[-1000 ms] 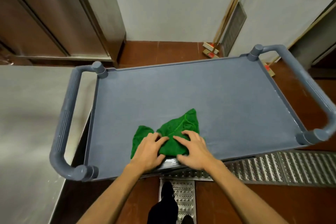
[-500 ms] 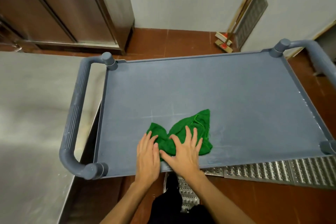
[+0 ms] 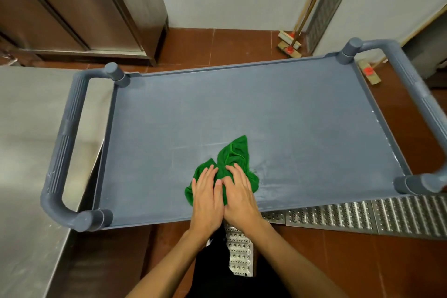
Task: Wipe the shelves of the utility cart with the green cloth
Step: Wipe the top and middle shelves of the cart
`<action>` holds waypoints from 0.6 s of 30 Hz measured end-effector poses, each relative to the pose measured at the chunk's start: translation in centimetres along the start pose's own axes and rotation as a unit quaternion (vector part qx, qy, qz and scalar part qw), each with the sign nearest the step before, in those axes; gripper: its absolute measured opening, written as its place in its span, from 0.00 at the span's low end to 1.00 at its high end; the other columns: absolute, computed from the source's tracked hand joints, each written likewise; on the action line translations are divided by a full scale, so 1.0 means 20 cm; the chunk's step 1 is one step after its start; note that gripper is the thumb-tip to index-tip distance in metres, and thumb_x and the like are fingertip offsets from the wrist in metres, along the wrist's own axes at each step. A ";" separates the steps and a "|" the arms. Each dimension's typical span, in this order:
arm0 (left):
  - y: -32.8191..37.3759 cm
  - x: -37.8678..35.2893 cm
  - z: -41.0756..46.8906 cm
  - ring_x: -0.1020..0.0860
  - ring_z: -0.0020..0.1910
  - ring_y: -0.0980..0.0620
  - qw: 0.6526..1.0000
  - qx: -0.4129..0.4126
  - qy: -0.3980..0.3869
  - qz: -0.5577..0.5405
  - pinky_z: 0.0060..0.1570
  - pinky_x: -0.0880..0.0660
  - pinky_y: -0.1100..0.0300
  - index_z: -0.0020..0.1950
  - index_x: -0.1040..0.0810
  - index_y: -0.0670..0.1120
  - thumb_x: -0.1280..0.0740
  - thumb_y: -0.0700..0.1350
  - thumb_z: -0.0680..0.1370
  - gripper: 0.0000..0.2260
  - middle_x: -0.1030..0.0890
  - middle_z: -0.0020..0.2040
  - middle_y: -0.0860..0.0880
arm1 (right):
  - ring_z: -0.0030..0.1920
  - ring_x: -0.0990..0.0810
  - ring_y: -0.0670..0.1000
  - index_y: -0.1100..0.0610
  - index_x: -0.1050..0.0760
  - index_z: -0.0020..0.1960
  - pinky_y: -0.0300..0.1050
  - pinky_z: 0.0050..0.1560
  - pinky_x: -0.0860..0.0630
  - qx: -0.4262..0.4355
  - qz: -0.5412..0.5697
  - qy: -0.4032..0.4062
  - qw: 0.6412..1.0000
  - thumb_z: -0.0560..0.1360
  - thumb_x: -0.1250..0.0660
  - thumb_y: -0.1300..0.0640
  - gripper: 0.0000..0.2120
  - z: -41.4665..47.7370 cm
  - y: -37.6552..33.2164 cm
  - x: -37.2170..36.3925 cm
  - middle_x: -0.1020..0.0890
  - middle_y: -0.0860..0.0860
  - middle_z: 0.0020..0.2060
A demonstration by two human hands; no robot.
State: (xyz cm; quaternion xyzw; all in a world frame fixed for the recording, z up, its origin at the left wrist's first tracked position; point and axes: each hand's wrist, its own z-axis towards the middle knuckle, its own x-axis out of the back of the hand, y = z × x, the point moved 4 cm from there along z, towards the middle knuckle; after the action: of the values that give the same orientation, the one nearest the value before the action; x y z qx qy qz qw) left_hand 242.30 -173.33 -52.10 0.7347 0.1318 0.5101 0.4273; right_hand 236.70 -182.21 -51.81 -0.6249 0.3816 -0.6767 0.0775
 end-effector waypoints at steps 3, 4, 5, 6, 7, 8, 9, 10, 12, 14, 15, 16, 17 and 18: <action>0.10 -0.10 -0.03 0.41 0.76 0.60 1.000 0.005 -0.005 -0.001 0.79 0.55 0.55 0.75 0.32 0.47 0.53 0.57 0.81 0.28 0.32 0.75 0.52 | 0.78 0.46 0.56 0.61 0.27 0.63 0.54 0.77 0.47 0.014 0.005 0.000 1.000 0.76 0.39 0.59 0.17 -0.03 0.10 0.10 0.35 0.57 0.74; 0.14 -0.14 -0.03 0.41 0.77 0.59 1.000 0.004 -0.007 -0.002 0.79 0.55 0.54 0.75 0.32 0.47 0.52 0.57 0.81 0.27 0.32 0.76 0.51 | 0.78 0.47 0.55 0.61 0.28 0.63 0.54 0.78 0.48 0.014 0.004 0.002 1.000 0.76 0.39 0.59 0.17 -0.04 0.14 0.14 0.35 0.57 0.74; 0.17 -0.19 -0.03 0.41 0.77 0.58 1.000 0.003 -0.009 -0.001 0.79 0.54 0.54 0.75 0.32 0.47 0.52 0.56 0.81 0.27 0.32 0.76 0.51 | 0.78 0.47 0.55 0.61 0.28 0.64 0.54 0.77 0.47 0.012 0.003 0.005 1.000 0.76 0.39 0.58 0.17 -0.05 0.19 0.17 0.35 0.56 0.74; 0.21 -0.23 -0.04 0.40 0.77 0.57 1.000 0.002 -0.013 -0.001 0.79 0.54 0.54 0.75 0.32 0.47 0.51 0.56 0.82 0.26 0.32 0.76 0.50 | 0.78 0.47 0.55 0.61 0.27 0.64 0.55 0.77 0.46 0.010 0.003 0.009 1.000 0.76 0.39 0.58 0.17 -0.07 0.24 0.21 0.34 0.56 0.73; 0.25 -0.28 -0.04 0.40 0.77 0.57 1.000 -0.001 -0.017 0.000 0.79 0.55 0.54 0.76 0.32 0.47 0.51 0.55 0.82 0.26 0.32 0.76 0.50 | 0.78 0.46 0.55 0.61 0.27 0.63 0.55 0.77 0.45 0.008 0.002 0.015 1.000 0.75 0.39 0.59 0.17 -0.08 0.29 0.24 0.34 0.56 0.73; 0.29 -0.33 -0.04 0.40 0.77 0.57 1.000 -0.007 -0.022 0.001 0.79 0.55 0.54 0.76 0.32 0.47 0.51 0.56 0.82 0.26 0.32 0.76 0.50 | 0.78 0.45 0.55 0.61 0.27 0.63 0.55 0.76 0.44 0.006 0.002 0.023 1.000 0.75 0.39 0.59 0.17 -0.09 0.34 0.28 0.34 0.57 0.73; 0.33 -0.38 -0.04 0.40 0.77 0.56 1.000 -0.015 -0.026 0.002 0.78 0.55 0.55 0.75 0.32 0.47 0.52 0.57 0.81 0.27 0.32 0.76 0.50 | 0.78 0.45 0.55 0.62 0.27 0.62 0.55 0.76 0.42 0.003 0.000 0.030 1.000 0.75 0.38 0.60 0.17 -0.10 0.39 0.32 0.33 0.57 0.72; 0.37 -0.43 -0.03 0.40 0.77 0.56 0.999 -0.022 -0.029 0.001 0.78 0.56 0.56 0.75 0.31 0.47 0.53 0.58 0.81 0.28 0.31 0.75 0.50 | 0.77 0.44 0.56 0.62 0.26 0.62 0.55 0.75 0.41 -0.001 -0.003 0.037 0.999 0.74 0.37 0.61 0.17 -0.11 0.44 0.35 0.33 0.57 0.72; 0.45 -0.52 -0.03 0.40 0.76 0.59 0.999 -0.034 -0.038 0.001 0.77 0.57 0.60 0.75 0.31 0.46 0.53 0.59 0.80 0.29 0.31 0.75 0.50 | 0.77 0.44 0.55 0.62 0.26 0.61 0.54 0.75 0.40 -0.015 -0.008 0.043 0.999 0.73 0.36 0.62 0.17 -0.14 0.53 0.42 0.33 0.57 0.72; 0.52 -0.61 -0.02 0.41 0.74 0.62 0.998 -0.047 -0.049 0.008 0.76 0.57 0.62 0.74 0.30 0.46 0.53 0.59 0.80 0.29 0.30 0.75 0.49 | 0.77 0.45 0.55 0.61 0.27 0.62 0.54 0.75 0.40 -0.035 -0.009 0.054 0.998 0.73 0.35 0.61 0.17 -0.16 0.62 0.48 0.34 0.56 0.73; 0.56 -0.66 -0.02 0.40 0.74 0.61 0.997 -0.052 -0.058 0.012 0.76 0.57 0.61 0.74 0.30 0.46 0.53 0.58 0.80 0.28 0.30 0.75 0.49 | 0.78 0.45 0.54 0.61 0.27 0.62 0.55 0.75 0.40 -0.046 -0.012 0.060 0.997 0.74 0.35 0.61 0.17 -0.18 0.67 0.51 0.34 0.55 0.73; 0.60 -0.70 -0.01 0.40 0.75 0.60 0.996 -0.058 -0.071 0.014 0.77 0.56 0.60 0.75 0.31 0.47 0.53 0.58 0.81 0.27 0.30 0.75 0.49 | 0.78 0.45 0.54 0.60 0.27 0.62 0.55 0.75 0.40 -0.058 -0.018 0.066 0.996 0.74 0.35 0.61 0.17 -0.19 0.71 0.54 0.34 0.55 0.73; 0.64 -0.74 -0.01 0.39 0.76 0.58 0.994 -0.068 -0.088 0.013 0.77 0.56 0.58 0.75 0.31 0.47 0.52 0.57 0.82 0.26 0.31 0.75 0.50 | 0.77 0.45 0.54 0.59 0.27 0.61 0.55 0.75 0.40 -0.069 -0.021 0.071 0.995 0.73 0.35 0.61 0.16 -0.20 0.75 0.57 0.34 0.54 0.73; 0.68 -0.77 -0.01 0.40 0.77 0.57 0.991 -0.085 -0.107 0.010 0.78 0.54 0.57 0.75 0.32 0.47 0.51 0.55 0.83 0.24 0.32 0.76 0.50 | 0.77 0.44 0.55 0.59 0.26 0.59 0.55 0.75 0.39 -0.079 -0.022 0.077 0.994 0.73 0.34 0.59 0.15 -0.21 0.80 0.61 0.34 0.55 0.73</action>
State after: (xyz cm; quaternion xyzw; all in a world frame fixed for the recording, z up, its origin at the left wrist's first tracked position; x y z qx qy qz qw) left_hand 231.99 -191.19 -51.55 0.7471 0.0341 0.4423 0.4949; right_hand 224.41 -198.73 -51.66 -0.5831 0.4249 -0.6922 -0.0169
